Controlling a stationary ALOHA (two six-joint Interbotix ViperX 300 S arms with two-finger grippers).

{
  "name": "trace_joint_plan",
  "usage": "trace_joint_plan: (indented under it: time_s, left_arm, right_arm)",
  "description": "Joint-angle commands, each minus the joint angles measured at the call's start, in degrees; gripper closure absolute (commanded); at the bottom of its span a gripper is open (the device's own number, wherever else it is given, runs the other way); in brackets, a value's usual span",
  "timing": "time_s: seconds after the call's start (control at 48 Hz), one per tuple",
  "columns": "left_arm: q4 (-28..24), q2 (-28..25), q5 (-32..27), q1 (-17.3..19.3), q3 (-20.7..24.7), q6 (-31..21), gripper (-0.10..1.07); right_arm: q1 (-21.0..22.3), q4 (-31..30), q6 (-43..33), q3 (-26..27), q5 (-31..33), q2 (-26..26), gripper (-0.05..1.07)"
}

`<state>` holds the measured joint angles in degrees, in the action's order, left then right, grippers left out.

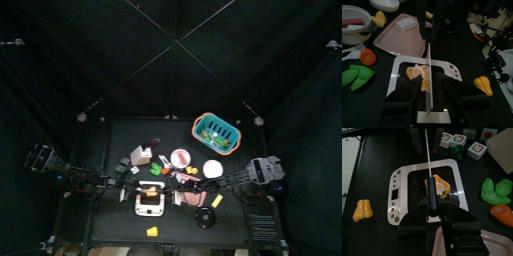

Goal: Place cleaver on plate

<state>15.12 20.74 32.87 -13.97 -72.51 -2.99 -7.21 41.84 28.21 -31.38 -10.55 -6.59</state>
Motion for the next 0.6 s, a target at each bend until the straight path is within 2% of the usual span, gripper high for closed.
trace_joint_plan:
  time_s: [0.0, 0.312, 0.583]
  left_arm:
    - [-0.5, 0.3, 0.5, 0.2, 1.1, 0.3, 0.25]
    - [-4.2, 0.4, 0.5, 0.0, 2.1, 0.3, 0.25]
    - [-5.1, 3.4, 2.3, 0.1, 1.6, 0.3, 0.25]
  right_arm:
    - [0.2, 0.0, 0.1, 1.2, 0.4, 2.0, 0.61]
    - [0.2, -0.2, 0.1, 0.6, 3.0, 3.8, 0.61]
    - [0.3, 0.3, -0.1, -3.4, 3.0, 8.5, 0.61]
